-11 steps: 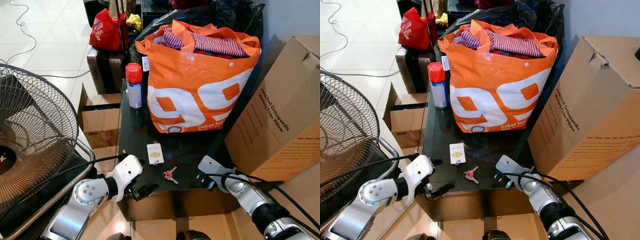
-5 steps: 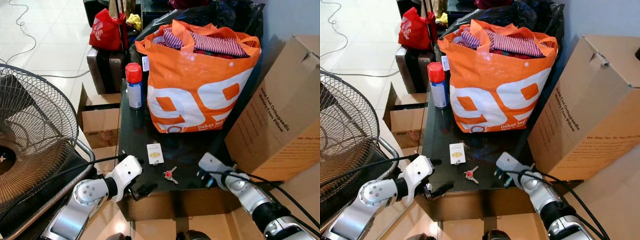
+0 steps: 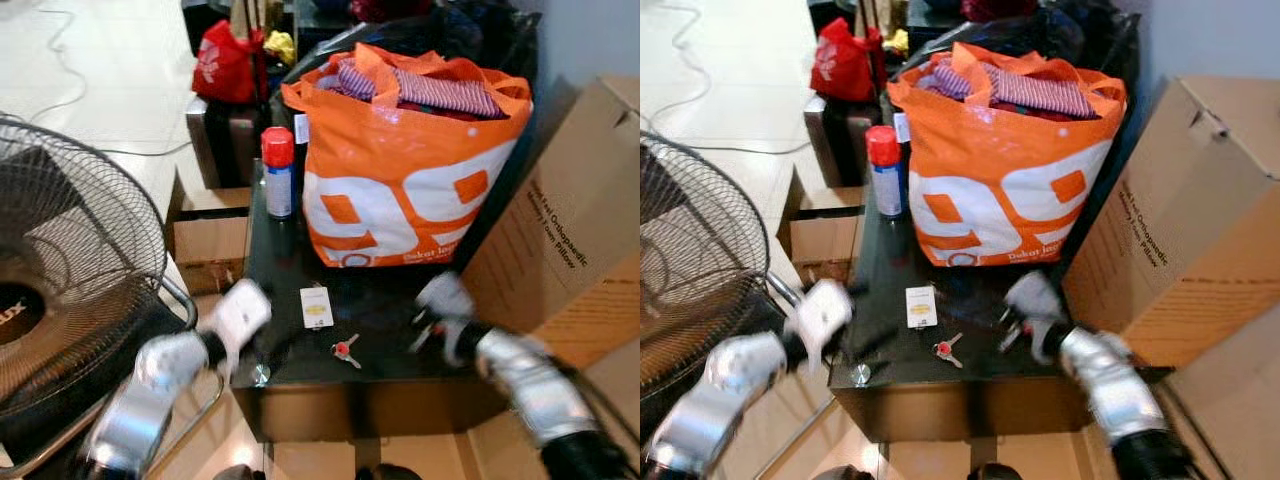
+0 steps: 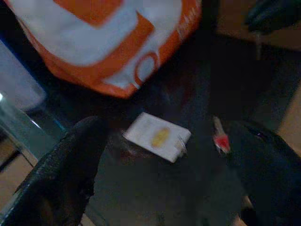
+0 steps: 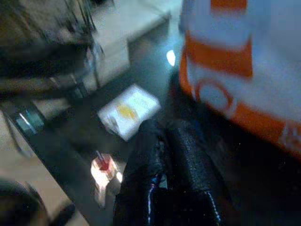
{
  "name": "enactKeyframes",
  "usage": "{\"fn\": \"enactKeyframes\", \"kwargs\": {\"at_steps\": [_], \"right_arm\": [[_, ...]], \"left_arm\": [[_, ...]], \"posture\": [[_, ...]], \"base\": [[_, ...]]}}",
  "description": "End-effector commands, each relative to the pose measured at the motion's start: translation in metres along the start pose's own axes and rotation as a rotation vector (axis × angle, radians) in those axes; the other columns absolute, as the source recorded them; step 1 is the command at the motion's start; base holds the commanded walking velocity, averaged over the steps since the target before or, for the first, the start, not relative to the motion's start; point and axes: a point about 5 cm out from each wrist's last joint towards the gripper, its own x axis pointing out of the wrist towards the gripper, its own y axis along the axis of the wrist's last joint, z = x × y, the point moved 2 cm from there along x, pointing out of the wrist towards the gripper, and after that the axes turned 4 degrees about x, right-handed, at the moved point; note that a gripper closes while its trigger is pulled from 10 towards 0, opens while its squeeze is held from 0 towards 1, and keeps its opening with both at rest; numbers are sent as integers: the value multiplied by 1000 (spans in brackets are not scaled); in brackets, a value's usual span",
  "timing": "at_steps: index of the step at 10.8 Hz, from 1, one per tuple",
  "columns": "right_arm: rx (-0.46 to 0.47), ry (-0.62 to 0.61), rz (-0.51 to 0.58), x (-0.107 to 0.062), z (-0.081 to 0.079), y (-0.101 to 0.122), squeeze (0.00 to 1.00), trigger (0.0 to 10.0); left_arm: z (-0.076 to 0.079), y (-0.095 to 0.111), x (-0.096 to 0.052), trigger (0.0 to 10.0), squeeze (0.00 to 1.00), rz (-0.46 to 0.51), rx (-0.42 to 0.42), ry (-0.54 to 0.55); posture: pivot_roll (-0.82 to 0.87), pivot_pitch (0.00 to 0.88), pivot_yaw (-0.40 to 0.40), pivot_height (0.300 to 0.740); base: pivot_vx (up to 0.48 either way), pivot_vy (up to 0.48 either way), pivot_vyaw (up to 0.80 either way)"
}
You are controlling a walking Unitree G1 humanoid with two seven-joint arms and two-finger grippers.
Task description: Hang keys on a hook
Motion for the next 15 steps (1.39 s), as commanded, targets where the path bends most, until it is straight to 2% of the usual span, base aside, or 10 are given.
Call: {"fn": "enactKeyframes", "kwargs": {"at_steps": [1,2,5,6,7,8,9,10,12,15], "right_arm": [[64,47,90,-7,-1,21,0,0],[98,106,164,-11,-6,40,0,0],[162,256,290,-21,-24,81,0,0],[147,338,281,-27,-36,90,0,0],[144,370,271,-29,-41,92,0,0],[144,384,263,-30,-44,93,0,0],[138,392,250,-31,-45,94,0,0],[132,398,233,-33,-47,94,0,0],[139,387,224,-35,-45,93,0,0],[191,372,281,-33,-42,102,0,0]], "left_arm": [[-7,8,3,10000,569,44,-21,17],[-15,17,7,10000,1000,84,-26,18],[-36,44,21,10000,1000,173,67,11],[-39,61,30,10000,1000,226,113,-42],[-34,72,36,10000,1000,263,137,-114],[-22,82,40,10000,859,303,163,-216],[-9,89,43,10000,75,328,189,-306],[4,90,43,10000,0,331,217,-379],[7,85,42,10000,0,316,223,-387],[18,82,41,10000,0,305,260,-430]], "posture": [[-103,0,-11,740],[-104,0,-10,740],[-99,0,-16,740],[-100,0,-24,740],[-102,0,-27,740],[-105,0,-28,740],[-113,0,-24,740],[-124,0,-20,740],[-126,0,-23,740],[-121,0,-29,740]], "base": [[0,0,0],[0,0,0],[0,0,0],[0,0,0],[0,0,0],[0,0,0],[0,0,0],[0,0,0],[0,0,0],[0,0,0]]}}
